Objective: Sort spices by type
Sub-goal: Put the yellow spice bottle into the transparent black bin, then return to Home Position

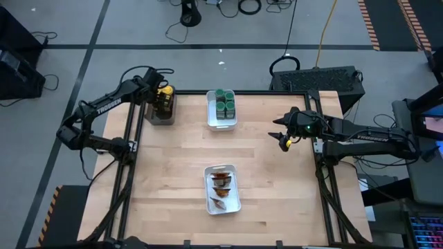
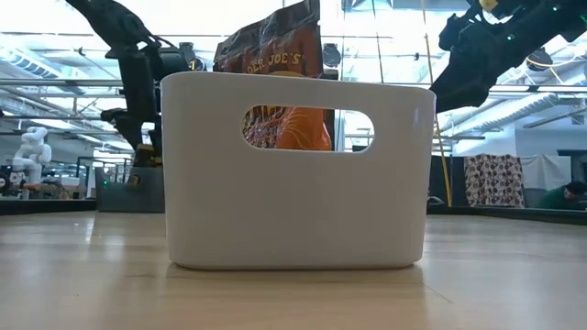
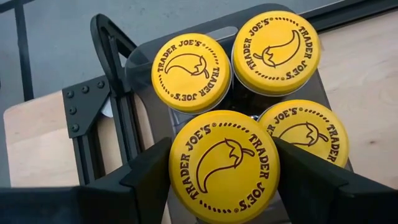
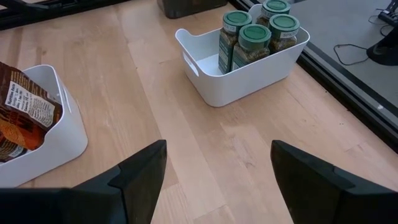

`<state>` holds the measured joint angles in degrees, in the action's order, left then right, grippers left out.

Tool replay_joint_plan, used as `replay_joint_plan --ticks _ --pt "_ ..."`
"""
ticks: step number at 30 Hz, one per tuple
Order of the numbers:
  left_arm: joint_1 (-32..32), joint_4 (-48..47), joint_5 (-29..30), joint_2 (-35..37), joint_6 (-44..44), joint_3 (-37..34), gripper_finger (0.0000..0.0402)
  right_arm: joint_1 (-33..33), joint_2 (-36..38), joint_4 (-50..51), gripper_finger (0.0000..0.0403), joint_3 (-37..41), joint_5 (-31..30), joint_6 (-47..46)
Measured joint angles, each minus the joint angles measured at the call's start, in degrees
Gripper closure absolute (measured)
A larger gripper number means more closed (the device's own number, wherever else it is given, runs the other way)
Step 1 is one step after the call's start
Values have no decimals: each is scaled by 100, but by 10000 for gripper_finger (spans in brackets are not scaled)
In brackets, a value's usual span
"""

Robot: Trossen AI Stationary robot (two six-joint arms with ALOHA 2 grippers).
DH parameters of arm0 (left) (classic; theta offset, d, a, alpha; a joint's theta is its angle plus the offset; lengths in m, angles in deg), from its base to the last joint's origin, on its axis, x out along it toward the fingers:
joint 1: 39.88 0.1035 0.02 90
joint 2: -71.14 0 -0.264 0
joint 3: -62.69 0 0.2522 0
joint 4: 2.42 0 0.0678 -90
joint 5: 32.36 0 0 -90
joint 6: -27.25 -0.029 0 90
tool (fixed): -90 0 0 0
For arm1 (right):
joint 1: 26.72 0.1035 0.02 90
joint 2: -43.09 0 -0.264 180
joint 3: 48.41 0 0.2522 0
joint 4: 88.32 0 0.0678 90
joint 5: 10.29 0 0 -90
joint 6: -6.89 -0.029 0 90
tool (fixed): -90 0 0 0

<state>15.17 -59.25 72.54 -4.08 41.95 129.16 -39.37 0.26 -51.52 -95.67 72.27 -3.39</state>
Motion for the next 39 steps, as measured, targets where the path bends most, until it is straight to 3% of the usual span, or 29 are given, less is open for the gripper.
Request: replay_joint_plan --ticks 7,17,31,39 --pt "0 -123 0 -2 2 0 145 0 0 -6 131 0 0 -43" --pt "2 -233 15 -2 4 0 86 0 0 -8 132 0 1 -63" --pt "2 -243 14 28 -39 -12 82 0 0 -8 131 0 0 -63" --pt "-7 -368 -45 602 -207 -46 82 0 0 -12 132 0 0 -84"
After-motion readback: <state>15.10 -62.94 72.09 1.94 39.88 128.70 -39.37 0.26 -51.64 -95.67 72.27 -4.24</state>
